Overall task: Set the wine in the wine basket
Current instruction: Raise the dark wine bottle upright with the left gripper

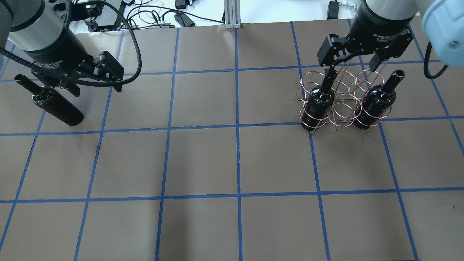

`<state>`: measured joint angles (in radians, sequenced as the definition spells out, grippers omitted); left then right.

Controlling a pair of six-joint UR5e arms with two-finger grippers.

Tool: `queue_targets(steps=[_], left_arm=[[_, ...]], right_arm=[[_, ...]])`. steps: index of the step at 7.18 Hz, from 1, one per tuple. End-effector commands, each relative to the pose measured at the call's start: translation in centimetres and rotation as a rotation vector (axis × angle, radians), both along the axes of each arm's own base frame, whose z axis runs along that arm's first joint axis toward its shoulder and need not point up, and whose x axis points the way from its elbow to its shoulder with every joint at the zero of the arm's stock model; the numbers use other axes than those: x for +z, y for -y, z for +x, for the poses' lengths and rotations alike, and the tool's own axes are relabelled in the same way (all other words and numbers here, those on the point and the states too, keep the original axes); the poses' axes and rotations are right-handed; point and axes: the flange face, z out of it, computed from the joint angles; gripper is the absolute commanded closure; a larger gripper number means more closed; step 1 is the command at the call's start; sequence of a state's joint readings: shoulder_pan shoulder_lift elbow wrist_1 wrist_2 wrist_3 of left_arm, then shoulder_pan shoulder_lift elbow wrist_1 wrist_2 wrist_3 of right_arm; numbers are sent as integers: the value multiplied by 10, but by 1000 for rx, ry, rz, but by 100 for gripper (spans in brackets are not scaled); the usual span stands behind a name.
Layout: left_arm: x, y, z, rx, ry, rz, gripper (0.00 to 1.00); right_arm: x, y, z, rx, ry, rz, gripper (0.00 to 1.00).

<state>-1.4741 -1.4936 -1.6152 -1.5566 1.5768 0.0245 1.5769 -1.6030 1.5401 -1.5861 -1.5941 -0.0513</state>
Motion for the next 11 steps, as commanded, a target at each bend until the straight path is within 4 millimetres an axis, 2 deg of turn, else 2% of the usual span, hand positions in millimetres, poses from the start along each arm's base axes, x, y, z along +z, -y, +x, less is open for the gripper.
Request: queue_targets(steps=[1, 6, 10, 11], left_arm=[[0, 0, 0, -4, 5, 3, 0], [-1, 1, 1, -6, 3, 3, 0], [-2, 3, 11, 7, 11, 8, 0], [-3, 7, 22, -18, 11, 12, 0]], right_arm=[[0, 0, 0, -2, 0, 0, 0], [0, 0, 0, -1, 0, 0, 0], [0, 0, 0, 2, 0, 0, 0], [0, 0, 0, 2, 0, 0, 0]])
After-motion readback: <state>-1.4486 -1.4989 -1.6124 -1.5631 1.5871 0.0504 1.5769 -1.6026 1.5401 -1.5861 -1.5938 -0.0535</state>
